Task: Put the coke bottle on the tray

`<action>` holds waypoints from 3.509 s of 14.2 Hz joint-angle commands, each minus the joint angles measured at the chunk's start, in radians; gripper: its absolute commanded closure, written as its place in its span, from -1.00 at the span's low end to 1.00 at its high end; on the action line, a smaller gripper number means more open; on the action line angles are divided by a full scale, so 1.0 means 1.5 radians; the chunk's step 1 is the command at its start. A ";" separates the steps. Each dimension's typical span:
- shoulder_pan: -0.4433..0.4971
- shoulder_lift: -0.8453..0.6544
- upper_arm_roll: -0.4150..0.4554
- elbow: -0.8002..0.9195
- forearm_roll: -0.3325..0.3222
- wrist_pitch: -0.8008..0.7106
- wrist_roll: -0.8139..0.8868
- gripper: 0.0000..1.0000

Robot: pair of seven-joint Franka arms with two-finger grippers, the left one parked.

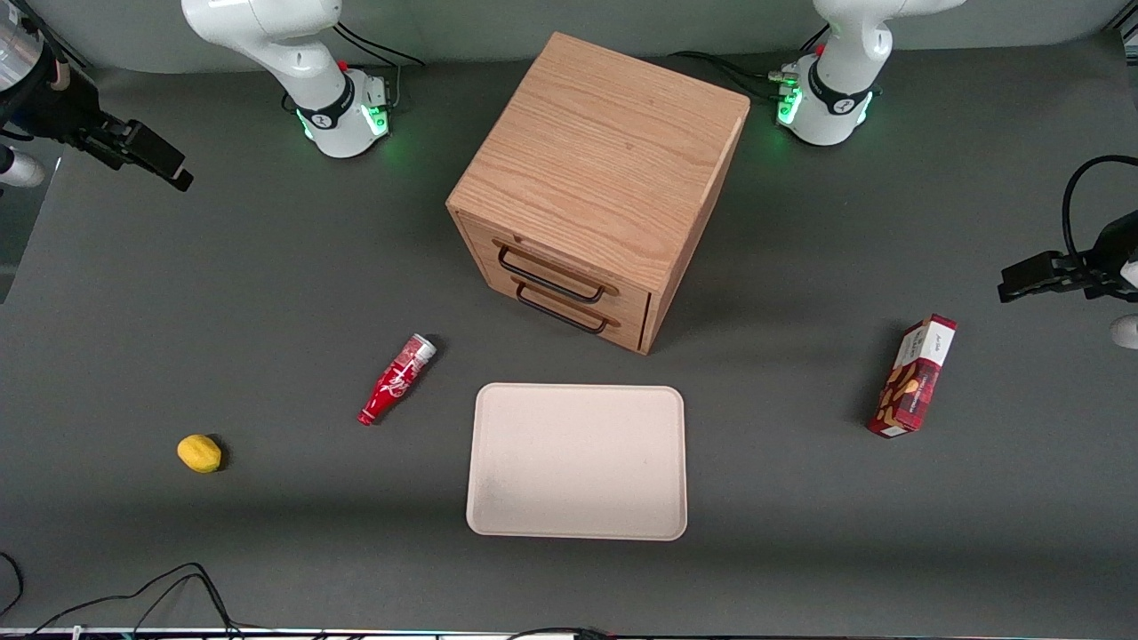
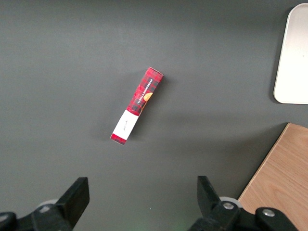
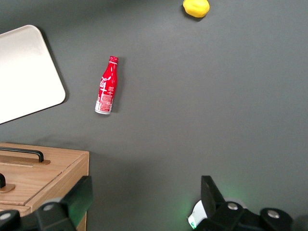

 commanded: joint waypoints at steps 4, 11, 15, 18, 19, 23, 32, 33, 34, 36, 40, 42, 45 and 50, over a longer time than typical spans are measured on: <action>0.007 0.008 -0.008 0.021 0.015 -0.029 -0.015 -1.00; 0.018 0.068 -0.001 0.099 0.017 -0.029 -0.009 -1.00; 0.022 0.193 0.002 0.216 0.069 -0.027 0.029 -1.00; 0.022 0.265 0.044 0.229 0.076 0.022 0.095 -1.00; 0.022 0.287 0.060 0.220 0.076 0.047 0.131 -1.00; 0.030 0.378 0.087 0.131 0.075 0.182 0.225 -1.00; 0.034 0.499 0.090 -0.058 0.065 0.502 0.330 -1.00; 0.034 0.500 0.089 -0.082 0.064 0.526 0.331 -1.00; 0.033 0.500 0.089 -0.099 0.061 0.540 0.331 -1.00; 0.033 0.499 0.089 -0.127 0.051 0.558 0.332 -1.00; 0.032 0.510 0.087 -0.180 0.047 0.651 0.331 -1.00; 0.031 0.514 0.088 -0.183 0.006 0.659 0.330 0.32; 0.033 0.515 0.088 -0.182 -0.012 0.660 0.331 1.00; 0.033 0.479 0.090 -0.177 -0.013 0.650 0.321 1.00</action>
